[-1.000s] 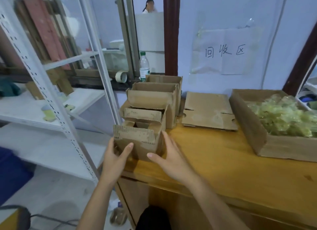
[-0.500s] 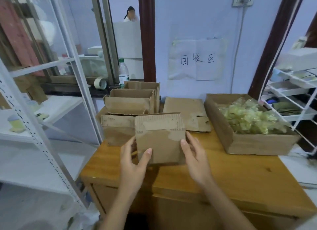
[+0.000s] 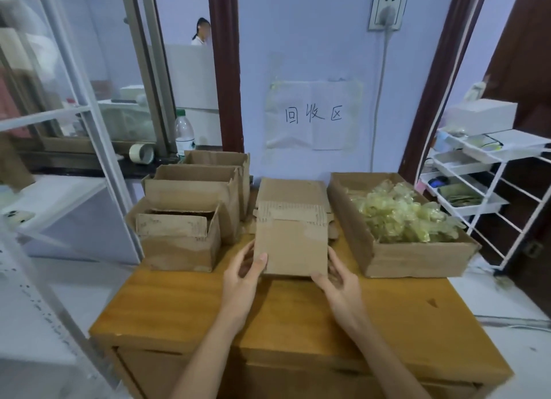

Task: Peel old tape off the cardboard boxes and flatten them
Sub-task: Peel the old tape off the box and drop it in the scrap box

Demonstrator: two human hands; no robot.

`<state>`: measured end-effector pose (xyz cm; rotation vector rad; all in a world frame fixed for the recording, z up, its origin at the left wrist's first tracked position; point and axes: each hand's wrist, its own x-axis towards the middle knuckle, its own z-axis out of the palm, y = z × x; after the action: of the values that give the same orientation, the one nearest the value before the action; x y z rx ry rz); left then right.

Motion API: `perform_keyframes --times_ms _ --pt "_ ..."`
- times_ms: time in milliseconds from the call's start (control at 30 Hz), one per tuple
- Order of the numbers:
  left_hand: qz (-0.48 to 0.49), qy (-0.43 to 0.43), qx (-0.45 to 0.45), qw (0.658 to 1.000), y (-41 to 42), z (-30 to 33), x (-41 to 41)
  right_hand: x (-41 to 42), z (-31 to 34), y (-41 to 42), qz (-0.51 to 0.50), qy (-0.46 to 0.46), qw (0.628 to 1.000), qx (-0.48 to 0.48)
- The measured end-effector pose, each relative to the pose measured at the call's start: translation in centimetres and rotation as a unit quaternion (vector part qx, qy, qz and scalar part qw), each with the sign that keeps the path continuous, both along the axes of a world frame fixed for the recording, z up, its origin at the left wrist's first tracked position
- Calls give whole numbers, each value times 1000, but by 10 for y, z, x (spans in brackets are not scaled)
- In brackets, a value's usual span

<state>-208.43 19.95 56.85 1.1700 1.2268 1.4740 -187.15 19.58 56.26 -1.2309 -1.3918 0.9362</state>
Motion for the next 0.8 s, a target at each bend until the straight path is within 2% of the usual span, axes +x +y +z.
perform_keyframes --times_ms 133,333,600,800 --pt "6 -30 -23 999 4 -4 -2 1 -4 -4 -30 27 999 14" --pt "-29 18 -8 999 4 -9 0 4 -7 -2 -68 57 996 15" --pt "-47 63 13 997 3 -13 3 13 -17 3 -84 -2 996 34" --pt "-16 11 8 1000 6 -16 0 10 -14 2 -131 55 989 41"
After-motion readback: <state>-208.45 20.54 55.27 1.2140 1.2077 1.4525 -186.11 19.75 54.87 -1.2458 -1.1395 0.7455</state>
